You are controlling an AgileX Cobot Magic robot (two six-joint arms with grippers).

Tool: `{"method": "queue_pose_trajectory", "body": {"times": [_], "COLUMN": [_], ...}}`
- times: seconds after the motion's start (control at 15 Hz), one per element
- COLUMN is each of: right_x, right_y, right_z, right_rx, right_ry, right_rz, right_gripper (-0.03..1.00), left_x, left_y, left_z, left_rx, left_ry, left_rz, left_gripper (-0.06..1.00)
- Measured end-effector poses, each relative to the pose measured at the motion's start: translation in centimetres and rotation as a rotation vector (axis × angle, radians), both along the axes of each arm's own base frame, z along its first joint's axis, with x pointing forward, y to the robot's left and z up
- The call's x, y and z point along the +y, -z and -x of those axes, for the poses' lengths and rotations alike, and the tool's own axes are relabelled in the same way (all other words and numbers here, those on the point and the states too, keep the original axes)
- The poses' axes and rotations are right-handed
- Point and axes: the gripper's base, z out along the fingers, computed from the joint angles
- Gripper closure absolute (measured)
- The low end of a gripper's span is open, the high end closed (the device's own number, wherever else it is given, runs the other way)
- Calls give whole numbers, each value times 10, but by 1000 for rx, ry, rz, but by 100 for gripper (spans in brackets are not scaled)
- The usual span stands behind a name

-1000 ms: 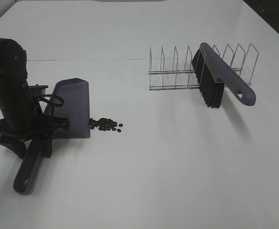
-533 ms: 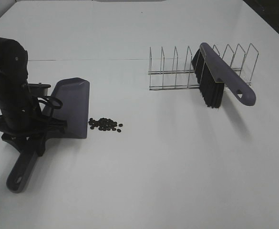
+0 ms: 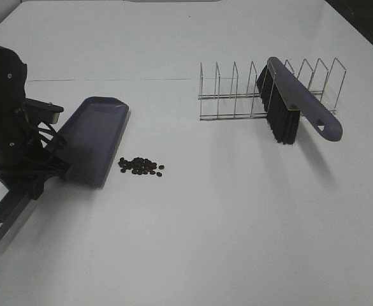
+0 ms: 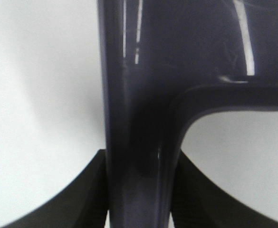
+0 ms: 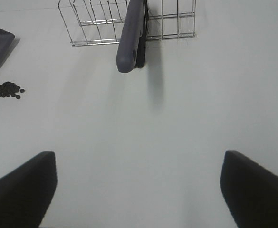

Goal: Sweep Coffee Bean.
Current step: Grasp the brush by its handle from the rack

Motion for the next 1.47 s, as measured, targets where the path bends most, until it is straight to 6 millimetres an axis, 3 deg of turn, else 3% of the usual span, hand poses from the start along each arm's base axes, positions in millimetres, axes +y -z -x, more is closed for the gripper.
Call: {"method": "queue_pose_trajectory", "body": {"times": [0.33,0.53,0.67,0.73,1.0,1.47], "right_x": [0,-1,0,0,2,6], "right_y": [-47,-69,-80,-86,-89,-70], "right_z": [-8,-37,-64,-88,-129,-214], "right_rx": [103,203,250,289,358,515], "right_ry": [5,17,18,20,19,-8], "right_rz": [8,32,39,45,49,77], "right_gripper": [9,9,9,9,9,9], "left_x": [3,3,3,3,3,3], "left_y": [-34,-37,-37,-37,-37,-37], "left_z": [-2,-1,-1,-1,-1,-1], "left_rx": [-116,-120,-119,-119,-119,-119], "left_ry": [21,27,31,32,33,36], "left_rz": [13,9,8,8,7,8], "left_gripper": [61,61,61,61,61,61]}}
